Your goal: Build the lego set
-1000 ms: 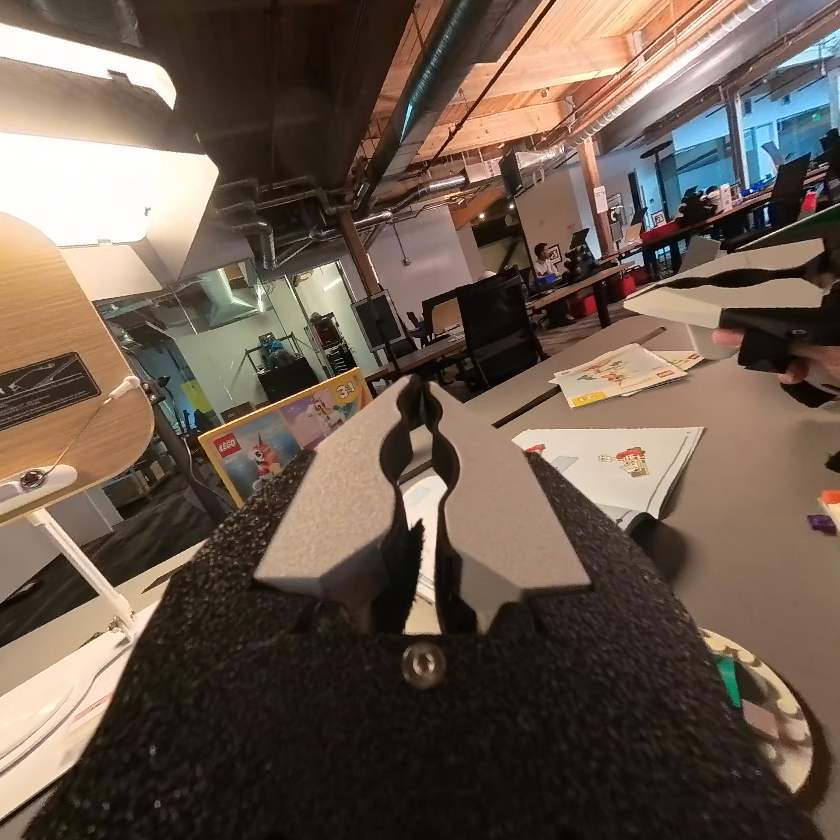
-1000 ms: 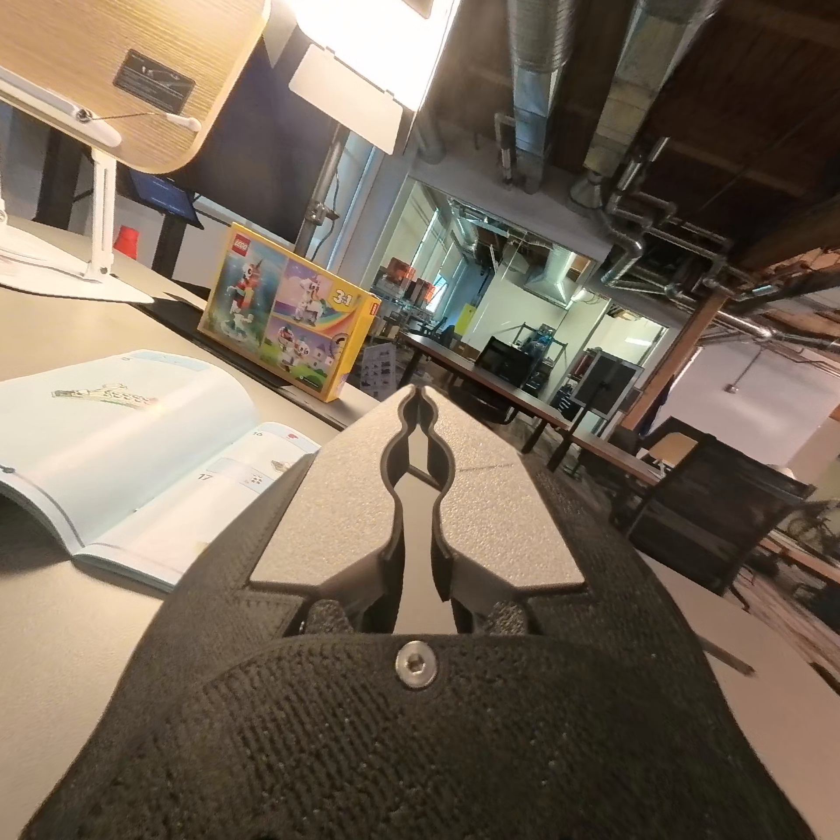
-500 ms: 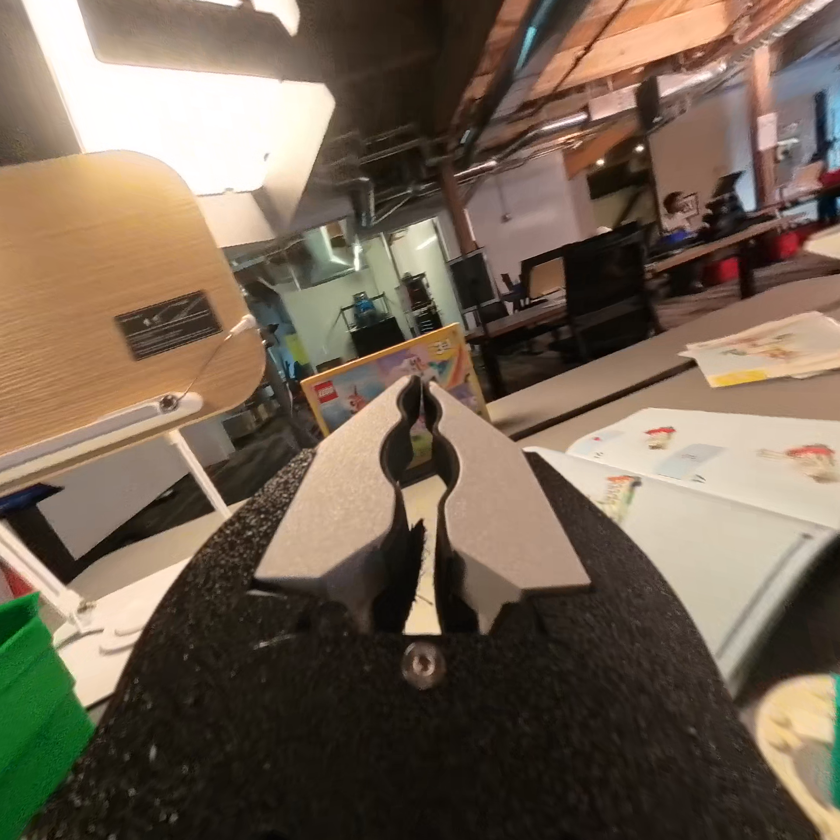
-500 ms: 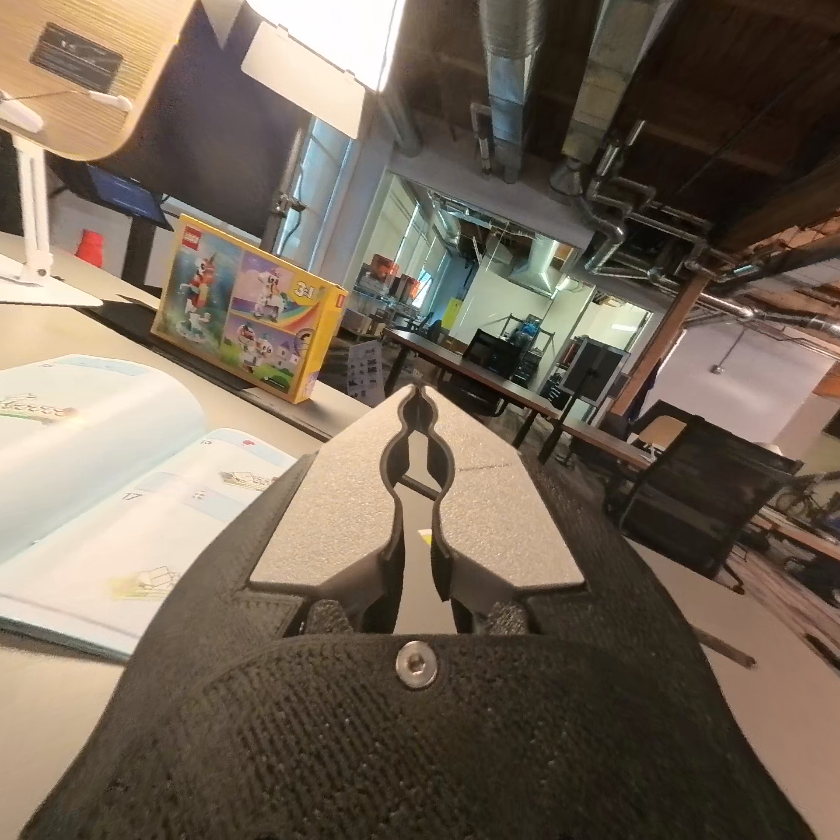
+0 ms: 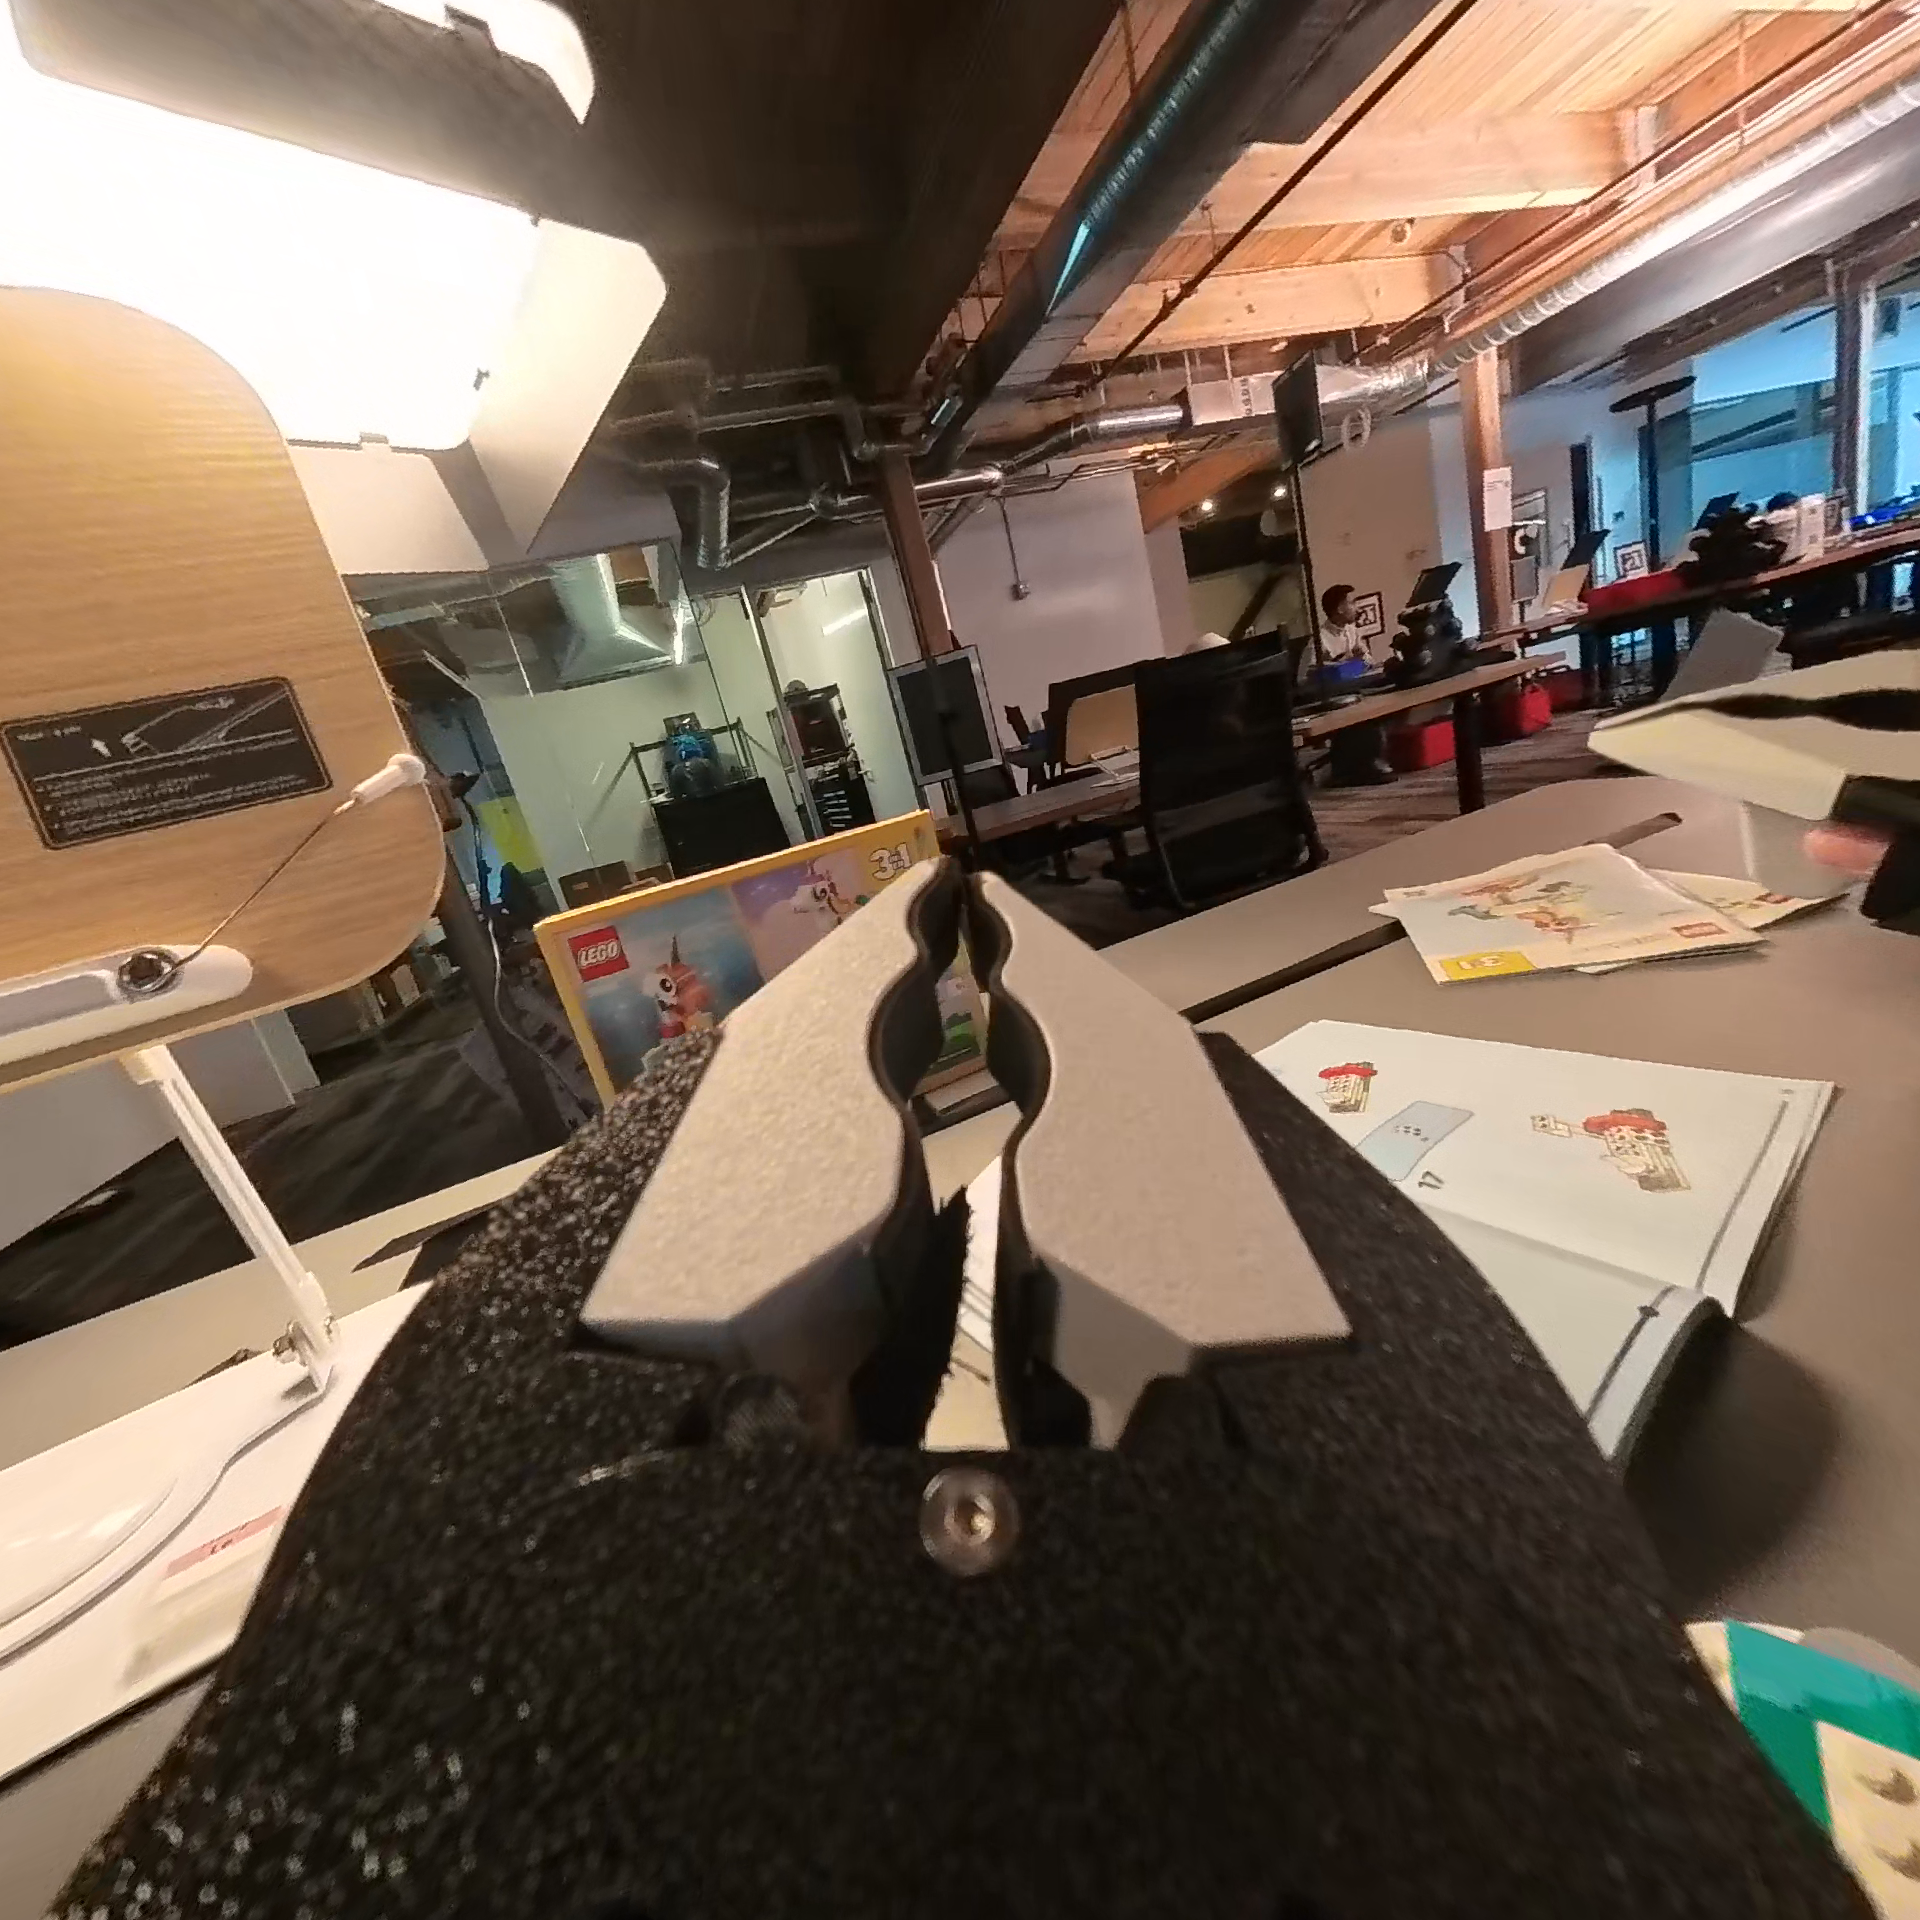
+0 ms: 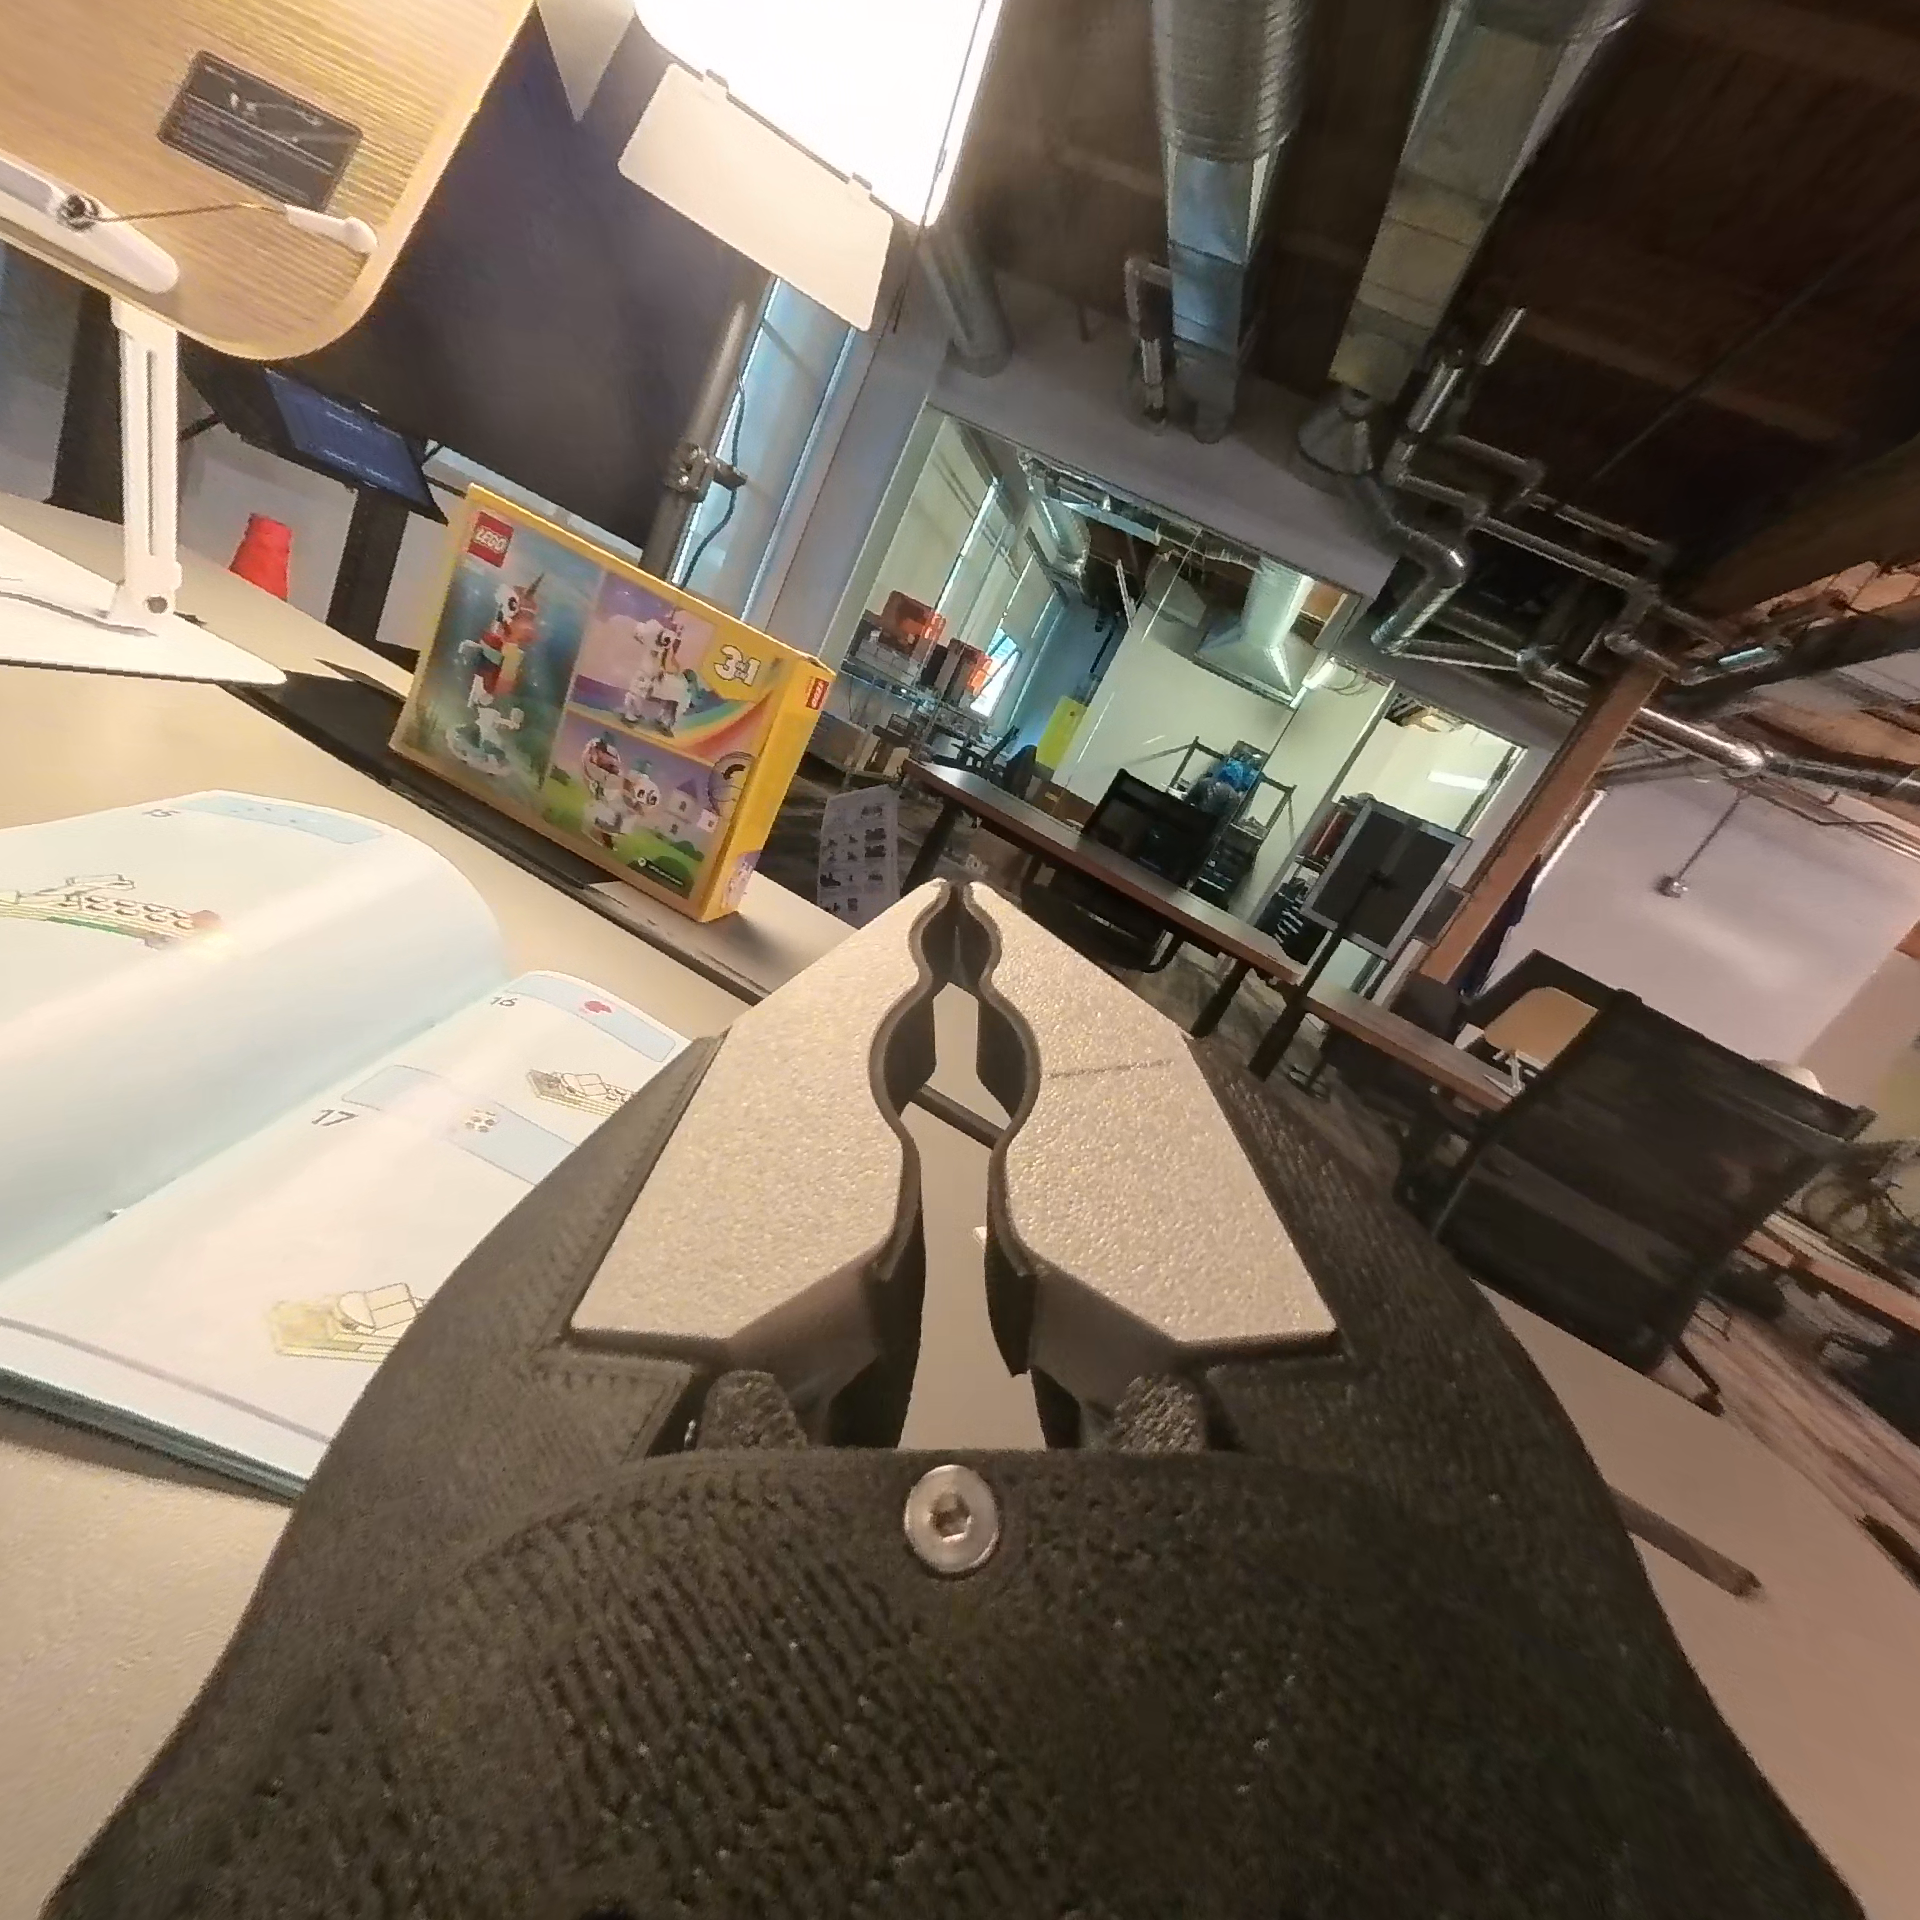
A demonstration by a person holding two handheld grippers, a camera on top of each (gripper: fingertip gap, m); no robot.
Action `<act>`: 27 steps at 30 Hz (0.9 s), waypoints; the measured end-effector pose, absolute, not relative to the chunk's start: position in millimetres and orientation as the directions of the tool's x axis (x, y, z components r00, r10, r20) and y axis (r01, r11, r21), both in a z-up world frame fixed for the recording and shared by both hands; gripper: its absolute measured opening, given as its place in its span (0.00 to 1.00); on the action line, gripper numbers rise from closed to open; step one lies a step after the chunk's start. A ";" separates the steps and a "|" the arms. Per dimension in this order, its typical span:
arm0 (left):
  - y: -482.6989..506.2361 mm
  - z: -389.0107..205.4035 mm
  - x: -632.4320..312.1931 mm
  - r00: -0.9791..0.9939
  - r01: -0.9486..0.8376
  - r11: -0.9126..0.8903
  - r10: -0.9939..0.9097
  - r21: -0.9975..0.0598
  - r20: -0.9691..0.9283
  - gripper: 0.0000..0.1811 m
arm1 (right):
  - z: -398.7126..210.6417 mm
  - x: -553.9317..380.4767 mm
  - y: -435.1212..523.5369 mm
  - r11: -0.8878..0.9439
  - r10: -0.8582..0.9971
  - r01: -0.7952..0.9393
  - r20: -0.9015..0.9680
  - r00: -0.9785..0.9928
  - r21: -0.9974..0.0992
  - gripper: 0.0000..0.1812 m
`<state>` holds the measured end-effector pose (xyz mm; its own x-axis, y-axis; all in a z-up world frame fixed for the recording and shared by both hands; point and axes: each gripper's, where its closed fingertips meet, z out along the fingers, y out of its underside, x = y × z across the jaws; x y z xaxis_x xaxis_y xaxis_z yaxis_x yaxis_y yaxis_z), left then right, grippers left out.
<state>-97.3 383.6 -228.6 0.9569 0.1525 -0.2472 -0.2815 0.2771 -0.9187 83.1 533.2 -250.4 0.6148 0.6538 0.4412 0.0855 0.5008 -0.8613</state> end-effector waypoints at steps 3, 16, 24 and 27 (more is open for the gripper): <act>382.7 -228.3 -98.6 0.952 -0.296 0.273 0.162 -0.915 -0.259 0.00 | -250.0 83.4 532.9 0.501 0.655 0.082 0.439 0.615 -0.862 0.00; 368.2 -240.4 -81.6 0.998 0.015 0.218 -0.068 -0.976 0.000 0.16 | -232.6 99.5 520.8 0.581 0.570 0.068 0.465 0.677 -0.811 0.00; 246.1 -181.0 -89.3 0.989 -0.068 0.208 0.141 -0.976 -0.039 0.23 | -237.3 94.0 515.6 0.577 0.592 0.081 0.485 0.643 -0.813 0.00; 168.8 -149.9 -125.9 0.939 -0.142 0.227 0.338 -0.964 -0.059 0.28 | -239.4 92.5 517.9 0.571 0.588 0.098 0.490 0.644 -0.815 0.00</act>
<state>-125.9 168.8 -149.9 0.9392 0.3383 -0.0587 -0.1419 0.2268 -0.9635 92.5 517.9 -239.4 0.6439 0.5879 0.4897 0.0982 0.5713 -0.8148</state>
